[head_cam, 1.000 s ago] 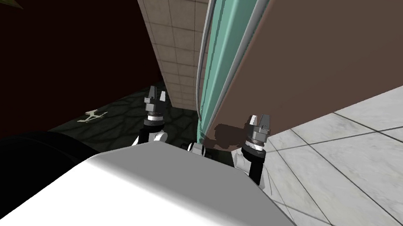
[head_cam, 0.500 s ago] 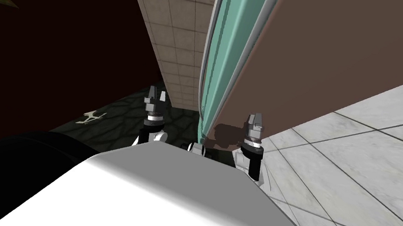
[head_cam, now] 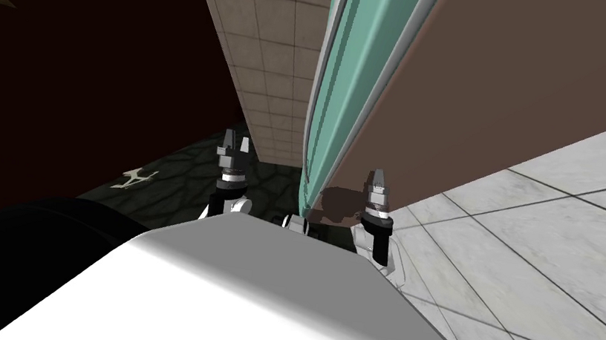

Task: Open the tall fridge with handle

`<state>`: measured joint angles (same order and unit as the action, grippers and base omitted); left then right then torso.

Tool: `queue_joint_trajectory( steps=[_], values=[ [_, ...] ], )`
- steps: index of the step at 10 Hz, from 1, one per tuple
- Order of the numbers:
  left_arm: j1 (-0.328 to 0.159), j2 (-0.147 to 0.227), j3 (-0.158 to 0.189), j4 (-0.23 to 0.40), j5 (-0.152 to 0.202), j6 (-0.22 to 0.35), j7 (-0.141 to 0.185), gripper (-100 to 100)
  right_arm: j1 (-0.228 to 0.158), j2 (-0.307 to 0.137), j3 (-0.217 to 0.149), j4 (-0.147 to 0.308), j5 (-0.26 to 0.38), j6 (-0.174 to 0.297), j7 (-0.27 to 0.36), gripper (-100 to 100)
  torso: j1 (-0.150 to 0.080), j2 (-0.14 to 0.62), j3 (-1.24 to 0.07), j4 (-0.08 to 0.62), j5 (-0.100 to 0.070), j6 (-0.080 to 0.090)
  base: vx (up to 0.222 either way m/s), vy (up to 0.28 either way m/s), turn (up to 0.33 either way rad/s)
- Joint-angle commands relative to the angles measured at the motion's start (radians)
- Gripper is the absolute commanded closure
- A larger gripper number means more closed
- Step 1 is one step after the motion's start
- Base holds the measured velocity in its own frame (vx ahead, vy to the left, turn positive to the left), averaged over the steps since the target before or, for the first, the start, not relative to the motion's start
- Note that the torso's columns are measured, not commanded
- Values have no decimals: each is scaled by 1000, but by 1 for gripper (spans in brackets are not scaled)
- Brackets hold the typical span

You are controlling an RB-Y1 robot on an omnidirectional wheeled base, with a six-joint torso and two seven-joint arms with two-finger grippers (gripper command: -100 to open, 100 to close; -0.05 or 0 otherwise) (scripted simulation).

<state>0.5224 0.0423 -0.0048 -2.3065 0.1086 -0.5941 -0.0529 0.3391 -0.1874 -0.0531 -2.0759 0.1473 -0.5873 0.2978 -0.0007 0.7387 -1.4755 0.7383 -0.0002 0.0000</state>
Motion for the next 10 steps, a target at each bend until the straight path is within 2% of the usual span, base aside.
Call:
queue_joint_trajectory(
  steps=[1,2,3,4,5,7,8,10],
  values=[
    [0,0,0,0,0,0,0,0,-24,-10,-2,33,11,1,78,-100,2,-1,0,0,0,0,-2,69,-19],
    [0,0,0,0,0,0,0,0,-24,-10,-2,33,11,1,89,-100,1,-1,-1,0,0,0,3,25,2],
    [0,0,0,0,0,0,0,0,-44,-17,-4,60,22,4,127,-100,-2,-1,-1,0,0,0,-5,43,-38],
    [0,0,0,0,0,0,0,0,-44,-17,-4,60,22,4,154,-100,0,-2,-2,-1,0,-1,-4,50,-23],
    [0,0,0,0,0,0,0,0,-65,-24,-6,87,34,6,184,-100,1,-3,-2,-1,0,-1,3,68,-50],
    [0,0,0,0,0,0,0,0,-65,-24,-6,87,34,6,227,-100,4,-6,-4,-3,1,-4,-12,51,-13],
    [0,0,0,0,0,0,0,0,-86,-30,-8,116,45,9,265,-100,3,-5,-4,-3,1,-4,-12,50,-32],
    [0,0,0,0,0,0,0,0,-86,-30,-8,116,45,9,299,-100,5,-7,-4,-3,1,-4,-5,38,-14]
  ],
)
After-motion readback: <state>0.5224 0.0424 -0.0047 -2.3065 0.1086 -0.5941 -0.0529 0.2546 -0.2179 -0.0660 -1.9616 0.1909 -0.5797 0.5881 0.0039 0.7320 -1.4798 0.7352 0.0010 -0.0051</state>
